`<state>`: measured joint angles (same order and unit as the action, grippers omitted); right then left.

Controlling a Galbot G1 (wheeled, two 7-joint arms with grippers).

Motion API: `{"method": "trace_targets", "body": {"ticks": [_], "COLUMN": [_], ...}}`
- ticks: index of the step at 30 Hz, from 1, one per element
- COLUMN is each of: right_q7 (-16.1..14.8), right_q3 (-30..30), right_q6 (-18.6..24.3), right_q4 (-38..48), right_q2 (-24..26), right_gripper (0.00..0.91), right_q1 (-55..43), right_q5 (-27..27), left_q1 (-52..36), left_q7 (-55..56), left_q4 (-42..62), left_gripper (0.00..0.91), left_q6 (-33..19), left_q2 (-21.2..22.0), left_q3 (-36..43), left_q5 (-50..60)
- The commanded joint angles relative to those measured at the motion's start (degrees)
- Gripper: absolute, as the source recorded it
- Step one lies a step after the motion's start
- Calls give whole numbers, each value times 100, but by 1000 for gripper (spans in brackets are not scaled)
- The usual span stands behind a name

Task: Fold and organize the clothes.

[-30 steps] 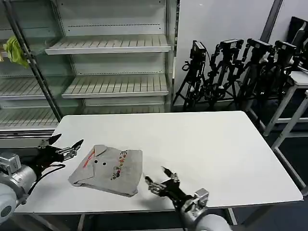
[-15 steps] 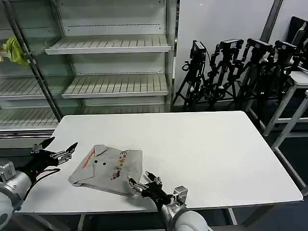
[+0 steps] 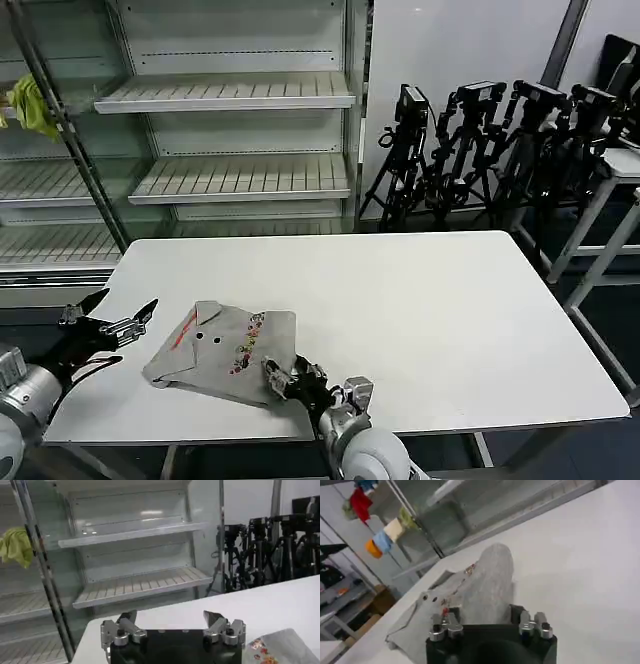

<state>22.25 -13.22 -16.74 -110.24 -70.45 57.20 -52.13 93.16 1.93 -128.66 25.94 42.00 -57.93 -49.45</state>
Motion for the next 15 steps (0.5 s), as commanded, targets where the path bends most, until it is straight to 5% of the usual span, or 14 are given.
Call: {"method": "trace_targets", "body": {"ticks": [1, 15], "right_q7": [323, 426], "right_q3": [5, 645], "right_q6": [-58, -107], "right_q4": [16, -643], "right_q2": [-60, 924], "right_gripper": [0, 0], "right_q1": [-26, 125], "right_q5": [-76, -353], "left_q1": [47, 92], "left_q7": [7, -31], "left_q4": [-50, -187], "left_gripper": [907, 907], "left_q6": [-31, -79], "left_q2": [92, 357], "left_q3": [-61, -13], "left_q5": [31, 98]}}
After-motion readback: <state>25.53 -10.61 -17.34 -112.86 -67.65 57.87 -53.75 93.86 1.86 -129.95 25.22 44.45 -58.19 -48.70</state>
